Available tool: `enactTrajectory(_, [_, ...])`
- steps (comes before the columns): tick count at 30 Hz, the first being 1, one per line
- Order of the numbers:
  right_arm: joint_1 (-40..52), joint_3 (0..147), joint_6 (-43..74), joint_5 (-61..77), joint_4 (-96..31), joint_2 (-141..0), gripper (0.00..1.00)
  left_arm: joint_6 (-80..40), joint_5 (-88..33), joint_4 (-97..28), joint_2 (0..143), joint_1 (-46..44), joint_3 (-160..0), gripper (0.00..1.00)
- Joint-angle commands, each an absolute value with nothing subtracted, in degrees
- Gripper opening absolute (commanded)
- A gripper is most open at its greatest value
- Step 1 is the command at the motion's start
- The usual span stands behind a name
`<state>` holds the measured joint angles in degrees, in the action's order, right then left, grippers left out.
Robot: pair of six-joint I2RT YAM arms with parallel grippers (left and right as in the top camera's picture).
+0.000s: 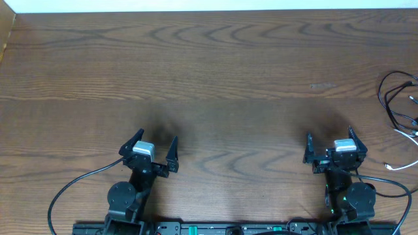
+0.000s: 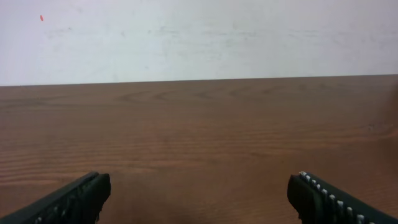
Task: Untangle cables
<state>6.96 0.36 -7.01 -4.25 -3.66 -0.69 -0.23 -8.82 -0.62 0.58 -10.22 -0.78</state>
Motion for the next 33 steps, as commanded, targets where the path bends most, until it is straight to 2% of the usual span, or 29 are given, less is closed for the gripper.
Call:
enactTrajectory(1, [6.63,0.3,-7.79,-3.92,-3.88,-0.3,0.99,-0.95,-9.85,-3.2,0.08,-9.93,-0.23,0.96])
enactTrajectory(33, [6.63,0.32,-7.79,-3.92,-3.88,-0.3,0.99,-0.95,-9.85,-3.2,0.32,-9.93,-0.23,0.98])
